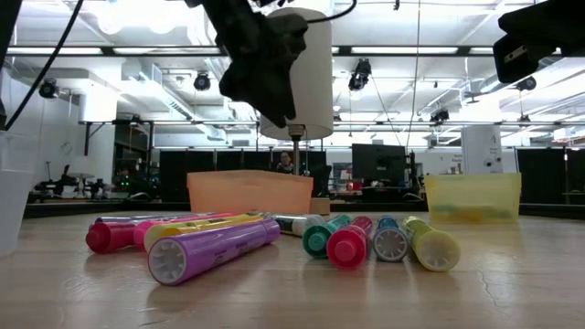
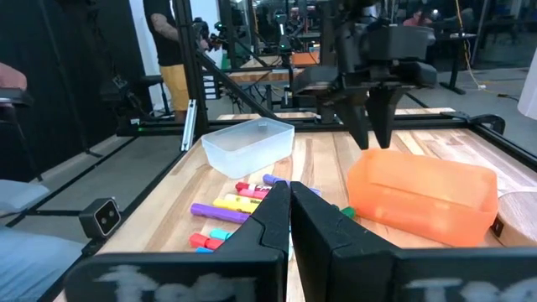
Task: Pick & Place Markers
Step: Put the large dark green marker pen into the orange bin
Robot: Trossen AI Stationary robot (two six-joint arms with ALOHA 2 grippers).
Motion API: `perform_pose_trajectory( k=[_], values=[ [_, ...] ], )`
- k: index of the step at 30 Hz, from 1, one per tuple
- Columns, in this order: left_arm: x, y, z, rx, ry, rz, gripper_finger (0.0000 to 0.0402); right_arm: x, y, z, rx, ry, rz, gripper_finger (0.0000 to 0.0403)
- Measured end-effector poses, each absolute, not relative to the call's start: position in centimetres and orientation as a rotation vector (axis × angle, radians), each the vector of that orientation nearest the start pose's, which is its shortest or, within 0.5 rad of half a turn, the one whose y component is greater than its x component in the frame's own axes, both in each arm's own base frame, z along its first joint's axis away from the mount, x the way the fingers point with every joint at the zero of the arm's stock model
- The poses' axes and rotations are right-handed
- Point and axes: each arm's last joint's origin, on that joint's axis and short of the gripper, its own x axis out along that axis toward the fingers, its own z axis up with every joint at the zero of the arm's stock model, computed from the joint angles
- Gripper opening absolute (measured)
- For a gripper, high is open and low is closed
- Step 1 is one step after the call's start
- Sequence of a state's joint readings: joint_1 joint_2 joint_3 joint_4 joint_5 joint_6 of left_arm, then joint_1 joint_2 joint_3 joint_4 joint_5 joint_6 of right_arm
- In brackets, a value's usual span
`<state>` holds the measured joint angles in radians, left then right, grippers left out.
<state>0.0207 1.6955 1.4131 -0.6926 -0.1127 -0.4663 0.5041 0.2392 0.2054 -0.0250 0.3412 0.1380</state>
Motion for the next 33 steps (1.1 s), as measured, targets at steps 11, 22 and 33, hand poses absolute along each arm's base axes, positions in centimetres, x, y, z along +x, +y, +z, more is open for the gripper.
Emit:
perform_pose_trajectory(
  k=[11, 22, 33],
  values=[
    [36.1, -1.0, 28.2, -0.193, 0.926, 0.204, 0.0133, 9.7, 4.2, 21.2, 0.114, 0.065, 0.158, 0.0009],
    [36.3, -3.4, 28.2, 0.021, 0.899, 0.007, 0.0133, 9.7, 4.2, 21.2, 0.114, 0.065, 0.158, 0.0009],
    [37.8, -5.7, 23.9, 0.127, 0.987, -0.12, 0.0133, 9.7, 4.2, 21.2, 0.113, 0.065, 0.158, 0.0009]
  ],
)
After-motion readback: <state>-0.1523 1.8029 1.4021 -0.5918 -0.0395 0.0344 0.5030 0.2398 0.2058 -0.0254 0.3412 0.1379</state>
